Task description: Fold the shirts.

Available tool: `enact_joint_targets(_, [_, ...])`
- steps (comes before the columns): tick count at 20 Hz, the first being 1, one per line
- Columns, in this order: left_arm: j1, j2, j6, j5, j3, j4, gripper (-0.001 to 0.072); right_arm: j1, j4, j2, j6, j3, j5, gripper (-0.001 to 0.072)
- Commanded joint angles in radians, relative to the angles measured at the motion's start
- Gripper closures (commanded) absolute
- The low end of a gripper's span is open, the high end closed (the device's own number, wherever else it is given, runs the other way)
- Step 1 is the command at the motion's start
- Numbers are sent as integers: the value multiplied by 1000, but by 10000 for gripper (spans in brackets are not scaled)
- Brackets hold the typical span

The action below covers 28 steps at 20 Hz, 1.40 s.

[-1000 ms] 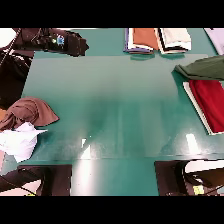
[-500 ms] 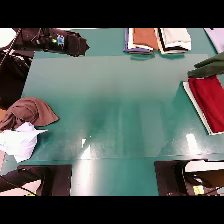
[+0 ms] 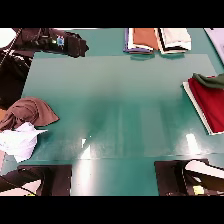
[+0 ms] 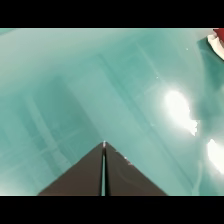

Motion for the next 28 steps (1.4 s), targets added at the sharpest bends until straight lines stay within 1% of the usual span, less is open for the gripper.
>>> enact_joint_targets(1, [0, 0, 8, -12, 0, 1, 684, -83, -4, 72, -58, -187, 11, 687])
enact_joint_targets(2, [0, 0, 7, -13, 0, 1, 685, -104, -26, 82, -58, -222, 14, 635])
enact_joint_targets(3, [0, 0, 7, -15, 0, 0, 684, -122, -60, 95, -58, -261, 14, 478])
enact_joint_targets(4, [0, 0, 7, -15, 0, 0, 684, -143, -102, 106, -56, -295, 12, 337])
enact_joint_targets(5, [0, 0, 7, -15, 0, 0, 684, -166, -135, 114, -56, -320, 11, 252])
enact_joint_targets(7, [0, 0, 7, -15, 0, 0, 685, -225, -187, 129, -56, -348, 12, 119])
enact_joint_targets(8, [0, 0, 7, -15, 0, 0, 684, -257, -192, 135, -56, -346, 13, 103])
enact_joint_targets(10, [0, 0, 8, -14, 0, 0, 685, -298, -163, 150, -55, -325, 12, 103])
enact_joint_targets(12, [0, 0, 7, -13, 0, 0, 684, -294, -56, 159, -55, -288, -14, 104])
enact_joint_targets(14, [0, 0, 7, -13, 0, 0, 684, -234, 72, 158, -55, -241, -34, 104])
enact_joint_targets(16, [0, 0, 7, -13, 0, 0, 684, -112, 170, 158, -55, -209, -39, 104])
enact_joint_targets(18, [0, 0, 7, -7, 0, 0, 684, 58, 213, 158, -54, -201, -31, 104])
enact_joint_targets(22, [0, 0, 7, -7, 0, 1, 684, 444, 209, 158, -49, -203, -34, 105])
enact_joint_targets(23, [0, 0, 7, -10, 0, 1, 684, 536, 208, 158, -49, -203, -41, 122])
enact_joint_targets(24, [0, 0, 7, -9, 0, 1, 684, 614, 208, 158, -50, -203, -55, 168])
enact_joint_targets(28, [0, 0, 7, 28, 0, 0, 684, 851, 207, 158, -50, -203, -131, 169])
